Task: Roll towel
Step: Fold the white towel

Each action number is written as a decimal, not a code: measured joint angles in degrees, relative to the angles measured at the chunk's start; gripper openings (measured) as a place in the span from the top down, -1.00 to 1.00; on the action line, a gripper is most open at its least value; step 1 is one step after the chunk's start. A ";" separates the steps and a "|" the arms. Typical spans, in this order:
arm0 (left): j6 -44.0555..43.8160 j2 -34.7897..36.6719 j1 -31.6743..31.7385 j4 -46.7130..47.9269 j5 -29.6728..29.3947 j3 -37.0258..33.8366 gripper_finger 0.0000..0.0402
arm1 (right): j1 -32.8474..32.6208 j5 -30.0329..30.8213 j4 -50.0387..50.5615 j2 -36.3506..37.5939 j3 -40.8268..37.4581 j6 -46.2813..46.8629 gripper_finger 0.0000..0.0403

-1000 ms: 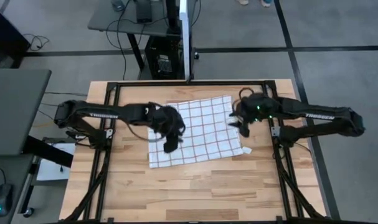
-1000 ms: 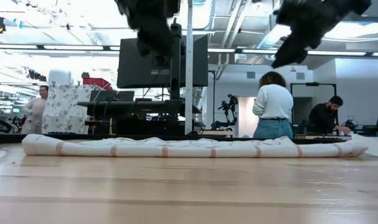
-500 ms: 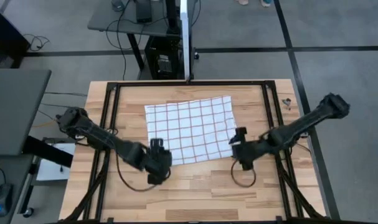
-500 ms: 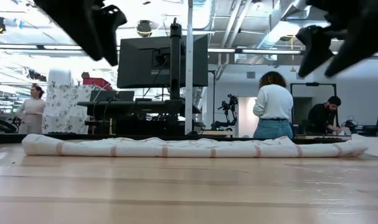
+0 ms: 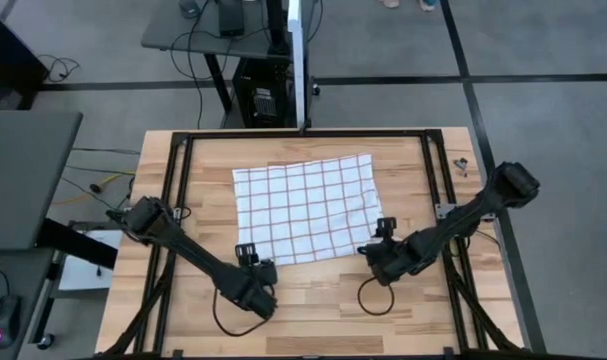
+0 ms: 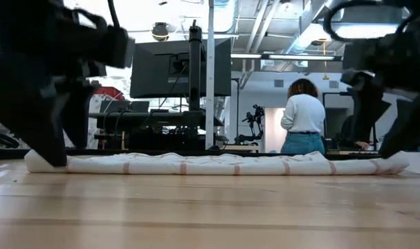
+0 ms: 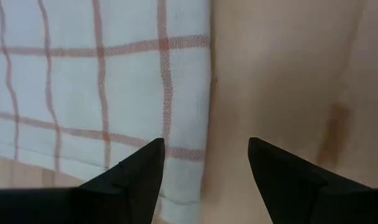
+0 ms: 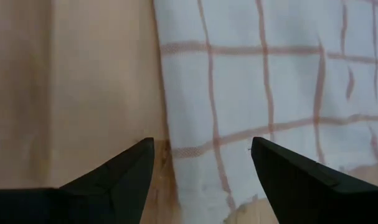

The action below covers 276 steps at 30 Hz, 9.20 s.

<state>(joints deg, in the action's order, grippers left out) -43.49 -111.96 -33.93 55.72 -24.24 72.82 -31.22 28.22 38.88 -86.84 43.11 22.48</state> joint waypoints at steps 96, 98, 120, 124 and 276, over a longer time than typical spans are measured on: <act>30.42 23.10 18.12 -13.30 38.87 -16.19 1.00 | -11.37 -37.10 -42.96 2.71 -7.36 50.64 1.00; 30.45 23.10 18.93 -13.62 38.75 -17.10 1.00 | -11.22 -37.00 -43.94 3.40 -9.70 51.48 1.00; 27.35 23.10 19.80 -20.57 29.28 -22.47 0.99 | -7.22 -37.13 -42.13 4.30 -15.58 54.97 0.92; 27.36 23.10 19.85 -20.31 29.06 -22.47 0.89 | -6.88 -37.29 -41.33 4.70 -15.60 57.46 0.66; -0.68 6.15 -2.78 -17.69 37.16 -0.55 1.00 | -27.35 -17.04 -8.31 -25.56 31.26 46.51 1.00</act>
<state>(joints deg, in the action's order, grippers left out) -44.18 -105.80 -36.71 38.03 12.92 72.27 -58.57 11.17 30.57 -112.41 74.37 68.99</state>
